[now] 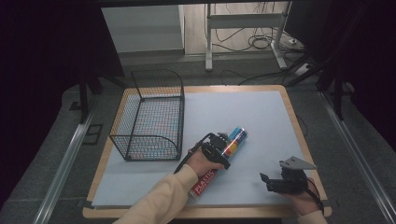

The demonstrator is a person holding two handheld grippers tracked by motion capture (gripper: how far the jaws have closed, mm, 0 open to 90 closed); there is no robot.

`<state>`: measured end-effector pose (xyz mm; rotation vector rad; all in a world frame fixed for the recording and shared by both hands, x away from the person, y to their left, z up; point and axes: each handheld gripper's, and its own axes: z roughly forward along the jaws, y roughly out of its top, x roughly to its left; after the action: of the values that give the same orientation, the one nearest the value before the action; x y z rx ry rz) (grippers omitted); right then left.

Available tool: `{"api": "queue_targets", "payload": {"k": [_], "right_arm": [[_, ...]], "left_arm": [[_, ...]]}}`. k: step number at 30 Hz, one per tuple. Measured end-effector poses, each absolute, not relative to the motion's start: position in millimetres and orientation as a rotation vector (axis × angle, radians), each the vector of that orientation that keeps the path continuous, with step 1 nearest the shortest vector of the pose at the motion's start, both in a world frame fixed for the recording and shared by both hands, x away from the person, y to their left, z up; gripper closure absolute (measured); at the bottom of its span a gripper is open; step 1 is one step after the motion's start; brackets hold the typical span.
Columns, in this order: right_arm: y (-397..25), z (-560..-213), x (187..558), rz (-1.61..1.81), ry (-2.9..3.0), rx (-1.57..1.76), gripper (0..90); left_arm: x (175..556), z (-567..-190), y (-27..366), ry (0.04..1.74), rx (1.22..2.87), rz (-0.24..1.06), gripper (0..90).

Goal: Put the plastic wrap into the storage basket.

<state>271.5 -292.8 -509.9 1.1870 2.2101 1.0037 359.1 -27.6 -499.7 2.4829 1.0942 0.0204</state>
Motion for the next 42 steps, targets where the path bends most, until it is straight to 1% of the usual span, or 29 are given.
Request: {"api": "queue_targets", "payload": {"k": [4, 15, 23, 42], "right_arm": [[-293.1, -509.8, 272.0, 1.005, 2.21, 1.19, 10.3], [-293.5, -509.1, 271.8, 1.004, 2.203, 1.196, 10.3], [-294.2, -509.0, 272.2, 1.007, 2.197, 1.202, 10.3], [-293.9, -508.5, 271.9, 1.014, 2.195, 1.208, 10.3]], "left_arm": [[359.1, -493.5, -25.2, 1.072, 2.493, 0.005, 29.8], [361.2, -465.1, -15.2, 1.009, 2.509, 0.02, 30.7], [363.5, -438.9, -2.3, 1.006, 2.457, 0.046, 31.2], [362.3, -410.7, 8.7, 0.961, 2.447, 0.112, 31.8]]}}
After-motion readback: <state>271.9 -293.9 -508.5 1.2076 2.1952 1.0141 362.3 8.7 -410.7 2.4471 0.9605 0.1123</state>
